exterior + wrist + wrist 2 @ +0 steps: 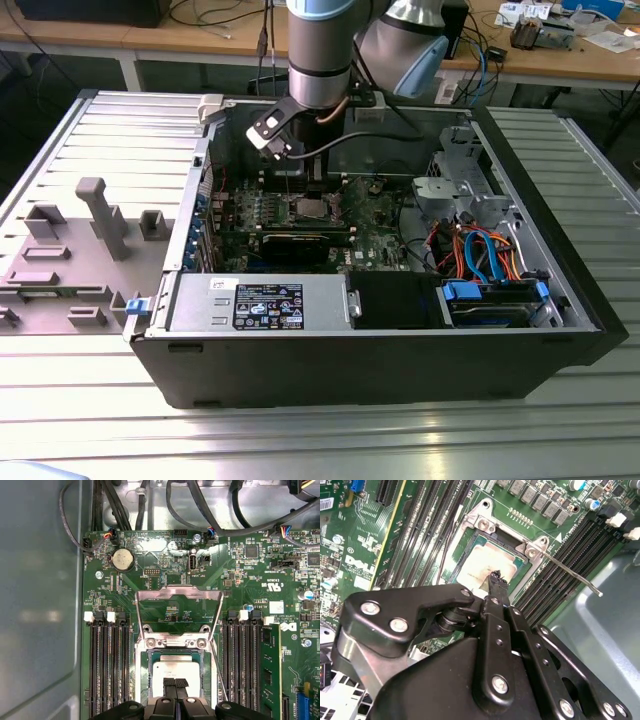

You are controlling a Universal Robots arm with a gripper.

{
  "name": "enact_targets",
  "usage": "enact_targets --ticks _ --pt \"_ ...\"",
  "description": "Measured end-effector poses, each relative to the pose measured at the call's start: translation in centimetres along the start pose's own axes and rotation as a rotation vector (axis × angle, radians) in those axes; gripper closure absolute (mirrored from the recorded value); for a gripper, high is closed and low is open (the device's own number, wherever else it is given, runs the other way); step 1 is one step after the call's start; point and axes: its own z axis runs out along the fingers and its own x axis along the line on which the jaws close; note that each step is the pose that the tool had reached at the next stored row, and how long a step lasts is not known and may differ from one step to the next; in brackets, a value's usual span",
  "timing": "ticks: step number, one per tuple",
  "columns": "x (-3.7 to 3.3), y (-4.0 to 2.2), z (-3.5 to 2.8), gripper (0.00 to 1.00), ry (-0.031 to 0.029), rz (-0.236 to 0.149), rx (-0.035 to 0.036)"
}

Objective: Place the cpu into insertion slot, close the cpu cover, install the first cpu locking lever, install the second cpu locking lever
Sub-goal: 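Close the cpu cover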

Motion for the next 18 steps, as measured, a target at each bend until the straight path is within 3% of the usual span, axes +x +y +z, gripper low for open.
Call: enact_targets --ticks 5,11,18 --pt "0.00 0.00 -0.01 0.89 0.0000 0.000 0.0002" --pt "-0.01 0.54 0.01 0.89 0.0000 0.000 0.0001" --pt "0.00 0.56 -0.05 0.89 0.0000 0.000 0.0002"
